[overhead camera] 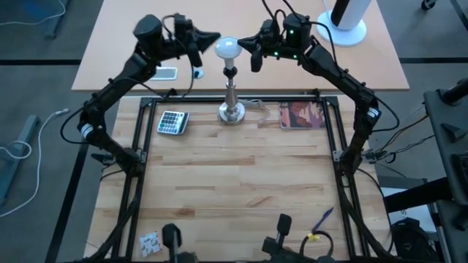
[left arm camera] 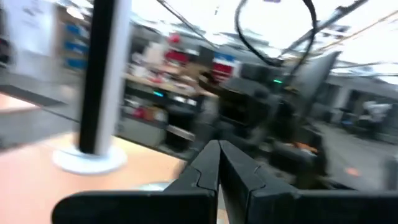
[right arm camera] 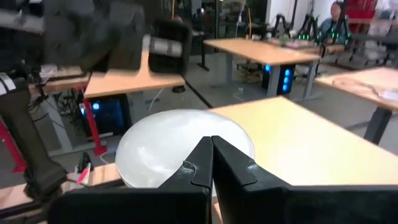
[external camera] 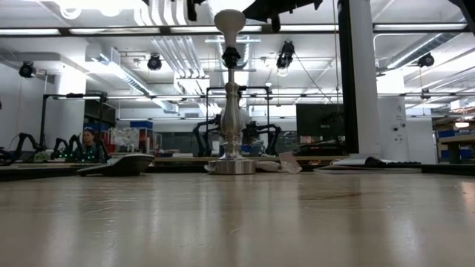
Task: Screw lightbulb
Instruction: Remove the lightbulb from the table lamp
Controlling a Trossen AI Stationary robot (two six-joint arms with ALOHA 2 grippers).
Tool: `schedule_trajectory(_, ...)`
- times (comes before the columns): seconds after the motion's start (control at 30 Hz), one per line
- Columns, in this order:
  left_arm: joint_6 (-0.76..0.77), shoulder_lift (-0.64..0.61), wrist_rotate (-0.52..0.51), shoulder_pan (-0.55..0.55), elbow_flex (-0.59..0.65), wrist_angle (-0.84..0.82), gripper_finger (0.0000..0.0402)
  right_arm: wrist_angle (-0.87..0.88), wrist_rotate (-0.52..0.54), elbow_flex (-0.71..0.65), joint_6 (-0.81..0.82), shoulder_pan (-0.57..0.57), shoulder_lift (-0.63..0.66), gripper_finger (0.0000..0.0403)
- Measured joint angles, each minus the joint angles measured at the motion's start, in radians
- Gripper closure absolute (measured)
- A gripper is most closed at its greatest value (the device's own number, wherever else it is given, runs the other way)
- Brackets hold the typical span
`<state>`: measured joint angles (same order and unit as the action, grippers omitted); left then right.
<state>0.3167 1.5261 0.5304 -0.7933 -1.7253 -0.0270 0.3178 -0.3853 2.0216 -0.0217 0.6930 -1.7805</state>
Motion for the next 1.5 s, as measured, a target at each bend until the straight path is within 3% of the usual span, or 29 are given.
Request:
schedule_trajectory(0.37, -0.148, -0.004, -0.099, -0.095, -0.015, -0.218, 0.0401, 0.183, -0.006, 0.098, 0.022, 0.025, 0.002, 0.0403)
schedule_trajectory(0.77, -0.164, 0.014, -0.042, -0.080, -0.013, -0.011, 0.0401, 0.046, -0.061, 0.106, -0.007, 0.025, -0.013, 0.0403)
schedule_trajectory(1.1, -0.155, 0.089, 0.019, -0.064, -0.013, 0.009, 0.0401, -0.005, -0.162, 0.106, 0.068, 0.026, -0.086, 0.0403)
schedule_trajectory(1.5, -0.058, 0.160, 0.069, -0.042, -0.017, 0.054, 0.0401, 0.009, -0.164, 0.088, 0.048, 0.026, -0.084, 0.0403)
